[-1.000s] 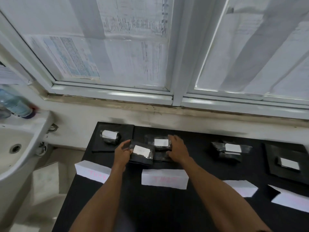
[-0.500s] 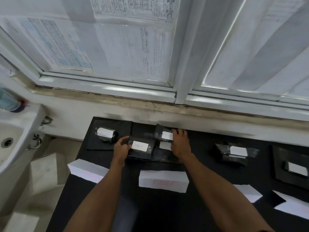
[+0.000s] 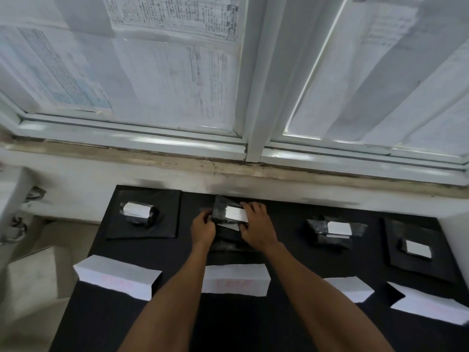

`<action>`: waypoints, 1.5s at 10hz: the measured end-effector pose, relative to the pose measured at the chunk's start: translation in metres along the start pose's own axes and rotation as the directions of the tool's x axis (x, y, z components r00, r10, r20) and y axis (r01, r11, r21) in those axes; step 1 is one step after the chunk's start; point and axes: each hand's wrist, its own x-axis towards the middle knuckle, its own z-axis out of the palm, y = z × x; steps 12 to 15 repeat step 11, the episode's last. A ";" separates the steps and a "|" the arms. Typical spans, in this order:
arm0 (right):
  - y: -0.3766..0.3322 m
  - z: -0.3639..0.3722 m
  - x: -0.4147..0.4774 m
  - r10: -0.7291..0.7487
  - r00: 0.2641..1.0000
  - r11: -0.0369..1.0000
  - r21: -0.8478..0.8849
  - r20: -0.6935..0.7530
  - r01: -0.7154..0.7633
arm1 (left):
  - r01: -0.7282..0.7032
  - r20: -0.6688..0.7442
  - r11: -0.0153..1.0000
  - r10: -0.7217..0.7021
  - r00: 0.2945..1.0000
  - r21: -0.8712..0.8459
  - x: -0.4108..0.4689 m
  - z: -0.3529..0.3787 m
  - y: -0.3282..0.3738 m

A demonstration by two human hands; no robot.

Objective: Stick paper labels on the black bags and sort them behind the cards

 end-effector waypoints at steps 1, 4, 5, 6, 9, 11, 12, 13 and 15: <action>-0.008 0.011 -0.002 0.004 0.999 1.000 0.006 0.032 -0.004 | 0.098 -0.114 0.994 -0.103 0.988 -0.052 0.000 -0.006 0.006; -0.015 0.018 -0.004 0.067 0.990 0.993 -0.102 0.126 -0.055 | -0.033 0.024 0.997 0.031 0.999 0.074 0.000 -0.020 -0.004; -0.013 0.019 -0.006 0.081 0.981 0.991 -0.124 0.175 -0.059 | -0.020 0.011 0.997 0.019 1.000 0.071 -0.007 -0.018 -0.003; -0.012 0.021 -0.006 0.065 0.983 0.990 -0.132 0.174 -0.042 | -0.015 -0.008 0.997 0.015 1.000 0.081 -0.012 -0.019 -0.002; -0.022 0.011 -0.017 0.076 0.986 0.987 -0.150 0.145 -0.054 | -0.037 0.070 0.991 0.028 0.997 0.126 -0.026 -0.027 0.013; -0.036 -0.014 -0.040 0.171 0.983 0.985 -0.008 0.068 -0.170 | -0.244 0.144 0.951 0.218 0.965 0.189 -0.054 -0.048 0.026; -0.036 -0.014 -0.040 0.171 0.983 0.985 -0.008 0.068 -0.170 | -0.244 0.144 0.951 0.218 0.965 0.189 -0.054 -0.048 0.026; -0.036 -0.014 -0.040 0.171 0.983 0.985 -0.008 0.068 -0.170 | -0.244 0.144 0.951 0.218 0.965 0.189 -0.054 -0.048 0.026; -0.036 -0.014 -0.040 0.171 0.983 0.985 -0.008 0.068 -0.170 | -0.244 0.144 0.951 0.218 0.965 0.189 -0.054 -0.048 0.026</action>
